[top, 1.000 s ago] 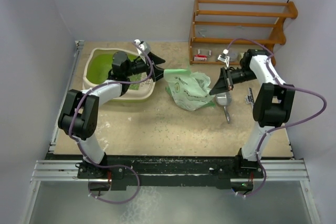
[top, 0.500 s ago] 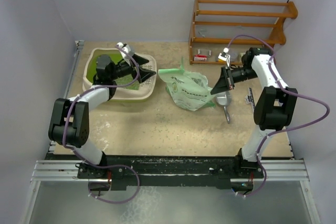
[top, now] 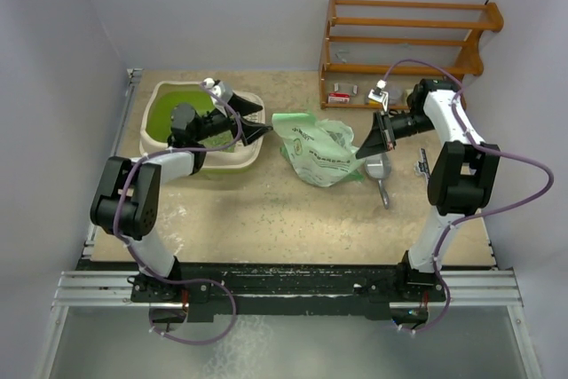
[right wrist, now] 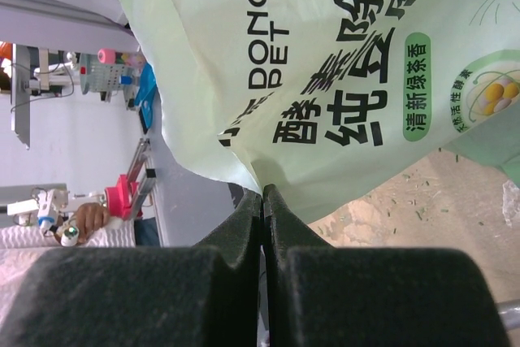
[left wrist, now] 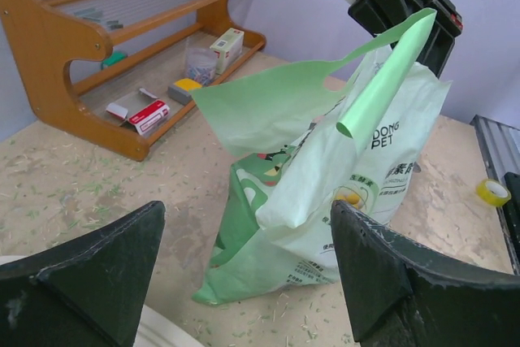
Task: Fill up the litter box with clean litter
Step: Adjust the cat litter bag at the center of the board.
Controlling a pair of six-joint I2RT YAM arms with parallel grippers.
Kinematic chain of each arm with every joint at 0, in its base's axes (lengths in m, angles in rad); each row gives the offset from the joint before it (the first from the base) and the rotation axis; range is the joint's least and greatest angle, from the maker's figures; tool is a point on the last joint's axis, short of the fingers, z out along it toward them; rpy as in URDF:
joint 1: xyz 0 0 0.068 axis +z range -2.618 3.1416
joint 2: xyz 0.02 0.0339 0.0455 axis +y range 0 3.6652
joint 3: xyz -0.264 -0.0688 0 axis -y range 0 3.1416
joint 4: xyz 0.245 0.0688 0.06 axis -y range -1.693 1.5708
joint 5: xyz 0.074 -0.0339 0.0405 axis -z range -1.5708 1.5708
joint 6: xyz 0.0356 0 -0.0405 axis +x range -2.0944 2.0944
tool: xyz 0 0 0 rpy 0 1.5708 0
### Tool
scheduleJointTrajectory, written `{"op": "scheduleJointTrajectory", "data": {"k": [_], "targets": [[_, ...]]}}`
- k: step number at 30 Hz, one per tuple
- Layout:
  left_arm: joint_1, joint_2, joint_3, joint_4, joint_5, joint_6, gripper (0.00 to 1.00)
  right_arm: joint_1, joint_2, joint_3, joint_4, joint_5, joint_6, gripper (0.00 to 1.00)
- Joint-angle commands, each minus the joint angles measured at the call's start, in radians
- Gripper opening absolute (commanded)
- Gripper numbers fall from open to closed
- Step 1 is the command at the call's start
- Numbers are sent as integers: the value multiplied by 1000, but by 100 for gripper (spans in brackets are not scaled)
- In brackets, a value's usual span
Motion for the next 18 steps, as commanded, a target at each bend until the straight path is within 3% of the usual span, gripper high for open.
{"op": "scheduleJointTrajectory", "data": {"k": [1,7,18], "targets": [[-18,35,23,175,23,-93,80,5,-3,41,-70,-27,-2,0],[-41,46,15,200,26,-124,80,5,-6,36,-70,-23,-1,0],[-163,217,165,266,49,-182,81,6,-14,40,-71,-23,3,0]]}}
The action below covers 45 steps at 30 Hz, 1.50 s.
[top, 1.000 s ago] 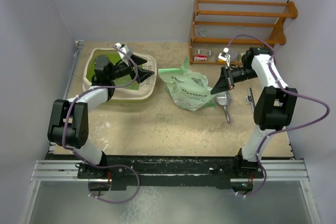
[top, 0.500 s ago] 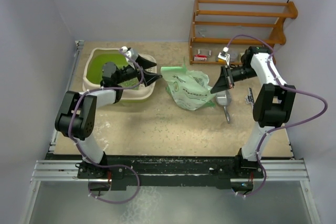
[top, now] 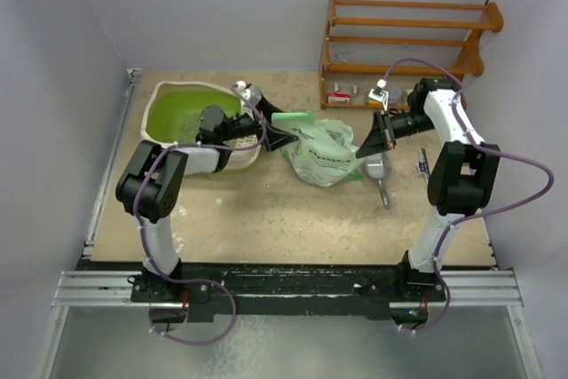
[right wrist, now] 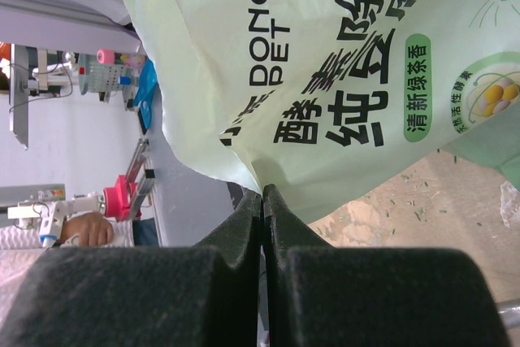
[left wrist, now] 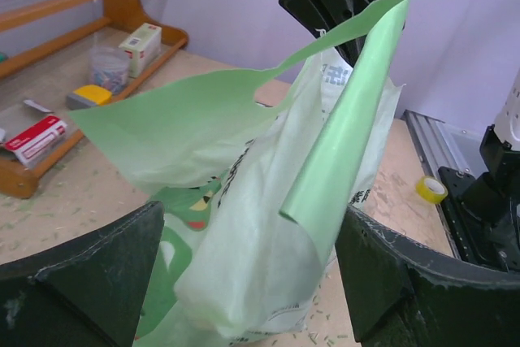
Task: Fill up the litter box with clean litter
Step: Adjust the cat litter bag at the center of the board.
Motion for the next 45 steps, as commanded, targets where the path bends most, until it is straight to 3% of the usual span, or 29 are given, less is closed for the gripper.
{"op": "scheduleJointTrajectory", "data": {"k": [1,4,6,11,12,17,21,27,34,38,39,41,42,45], "targets": [[-24,58,87,131,33,-79,81,5,-16,29,-70,-18,0,0],[-30,140,164,195,66,-161,80,5,-16,13,-70,-8,-4,0],[-30,185,207,276,73,-243,70,5,-18,-1,-70,1,-7,0],[-32,281,311,437,133,-485,10,3,-49,-61,-62,13,-20,0],[-33,297,338,438,160,-527,4,3,-54,-73,-61,15,-20,0],[-33,345,441,439,335,-809,3,-28,-135,-155,16,47,29,0],[-20,280,348,346,351,-771,3,-68,-173,-211,55,51,46,0],[-9,266,281,438,417,-932,3,-99,-96,-208,-69,25,-120,0],[11,180,228,436,422,-958,3,-101,-151,-283,-35,19,-275,0],[10,167,262,416,391,-948,3,-101,-282,-347,213,65,-127,1],[7,165,269,390,383,-922,3,-100,-328,-368,308,86,-64,12],[-8,157,276,269,370,-827,3,-101,-446,-440,492,142,57,19],[-15,148,274,200,356,-757,3,-101,-502,-475,582,157,110,27],[-34,96,253,-83,280,-480,3,-100,-637,-594,790,199,217,40]]}}
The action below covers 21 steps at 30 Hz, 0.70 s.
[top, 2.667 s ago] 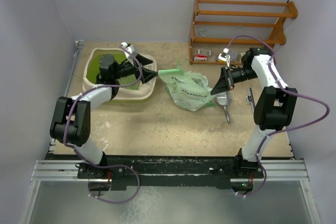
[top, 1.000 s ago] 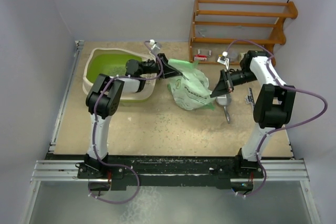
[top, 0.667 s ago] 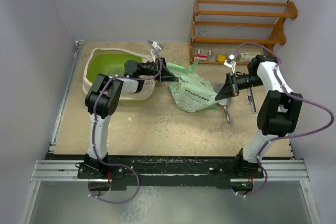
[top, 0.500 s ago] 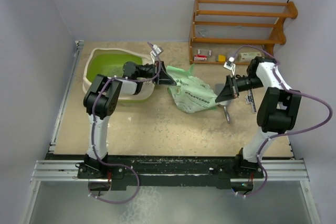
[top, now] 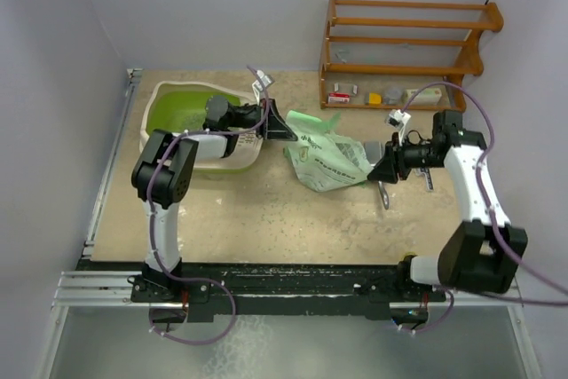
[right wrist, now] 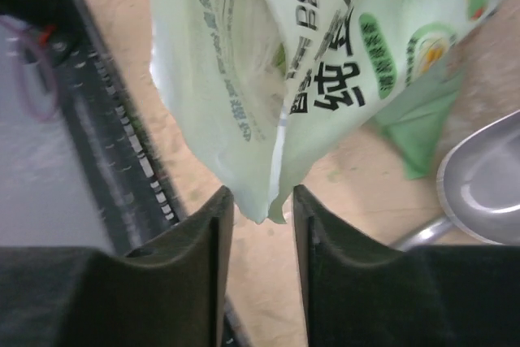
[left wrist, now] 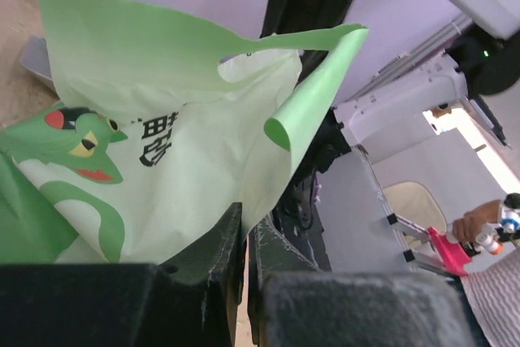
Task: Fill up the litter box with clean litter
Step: Adjust the cat litter bag at the center of the board.
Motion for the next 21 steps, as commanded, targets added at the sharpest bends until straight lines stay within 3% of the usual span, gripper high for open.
{"op": "scheduleJointTrajectory", "data": {"k": [1,4,5,7,11,15,19,21], "targets": [[-37,-136,10,-394,-99,431,4,-1,-171,-135,390,82,202,44],[-77,-225,53,-854,-171,890,13,-1,-231,-231,465,60,215,50],[-92,-235,76,-1018,-194,981,28,-1,-243,-256,488,52,215,52],[-117,-241,124,-1196,-205,1144,36,1,-269,-301,543,38,212,55],[-132,-225,126,-1211,-216,1176,49,1,-314,-392,734,12,266,61],[-137,-199,133,-1176,-216,1173,56,1,-297,-417,860,-48,321,63],[-138,-190,138,-1164,-223,1176,57,4,-310,-423,889,-83,331,66],[-137,-187,137,-1148,-227,1174,45,19,-326,-425,880,-99,333,66]]}}
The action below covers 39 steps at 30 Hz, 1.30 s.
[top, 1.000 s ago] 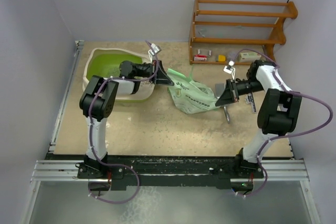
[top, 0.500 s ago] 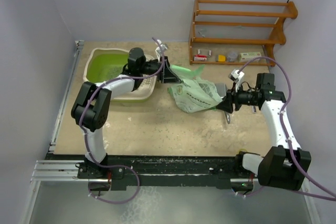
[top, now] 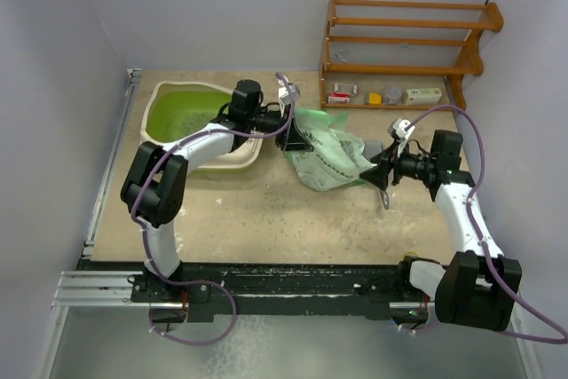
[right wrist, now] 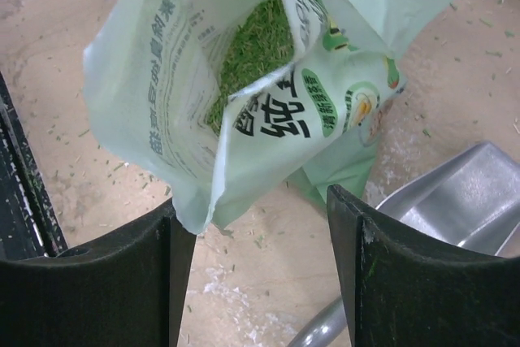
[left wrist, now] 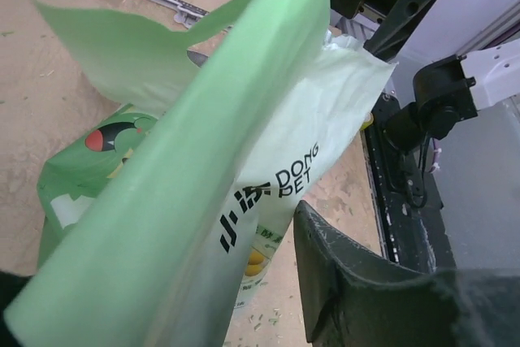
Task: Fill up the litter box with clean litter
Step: Adjust the cat litter bag at the center of the board.
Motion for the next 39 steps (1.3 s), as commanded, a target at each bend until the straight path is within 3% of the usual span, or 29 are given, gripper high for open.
{"op": "scheduleJointTrajectory", "data": {"k": [1,4,6,11,14,16,21,23,26,28,32,35,37,39], "targets": [[-2,17,29,22,-5,33,35,29,-51,-4,80,-77,27,66],[-1,42,15,156,-10,-89,12,61,-79,-19,79,-71,43,67],[-1,54,5,257,-14,-153,4,82,-80,-29,63,-77,39,68],[-1,64,4,310,-16,-226,3,119,-72,-47,55,-61,30,70],[7,42,-3,237,-22,-177,3,125,-60,-73,125,-44,61,68],[13,19,-22,218,-30,-158,3,125,-55,-84,173,-32,95,58],[30,-22,-64,206,-32,-158,3,123,-48,-91,228,-10,173,4],[35,-20,-56,201,-1,-185,3,118,-50,-75,211,-12,223,0],[43,12,15,79,54,-203,3,113,-44,-12,123,-45,260,0],[42,24,76,-73,63,-117,3,113,-19,66,-39,-76,276,0],[40,-7,159,-480,-41,173,3,112,119,233,-403,-111,193,0],[43,-14,201,-713,-138,325,3,108,216,304,-493,-135,187,0],[46,-13,221,-800,-218,380,3,105,272,348,-594,-157,143,0],[48,-26,227,-824,-279,409,3,105,331,391,-728,-164,-2,0]]}}
